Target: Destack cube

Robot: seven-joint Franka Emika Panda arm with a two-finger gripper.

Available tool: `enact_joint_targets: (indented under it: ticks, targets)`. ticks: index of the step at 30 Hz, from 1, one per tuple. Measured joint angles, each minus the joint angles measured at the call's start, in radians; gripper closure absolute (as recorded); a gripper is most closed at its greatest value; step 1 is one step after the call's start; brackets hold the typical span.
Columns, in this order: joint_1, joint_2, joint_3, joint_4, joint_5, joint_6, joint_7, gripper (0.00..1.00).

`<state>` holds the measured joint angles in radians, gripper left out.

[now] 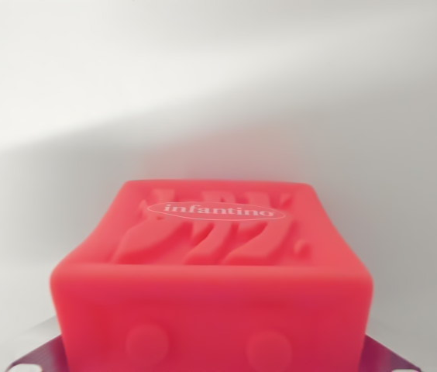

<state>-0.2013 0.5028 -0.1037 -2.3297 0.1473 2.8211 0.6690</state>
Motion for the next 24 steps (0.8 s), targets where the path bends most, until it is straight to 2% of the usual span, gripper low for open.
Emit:
enact_joint_targets:
  ticks: [14, 15, 24]
  targets:
    - [-0.009, 0.020, 0.009, 0.007, 0.000, 0.016, 0.000, 1.00]
    - [-0.009, 0.020, 0.010, 0.007, 0.000, 0.016, 0.000, 0.00]
    - [-0.009, 0.021, 0.010, 0.007, 0.000, 0.016, 0.000, 0.00]
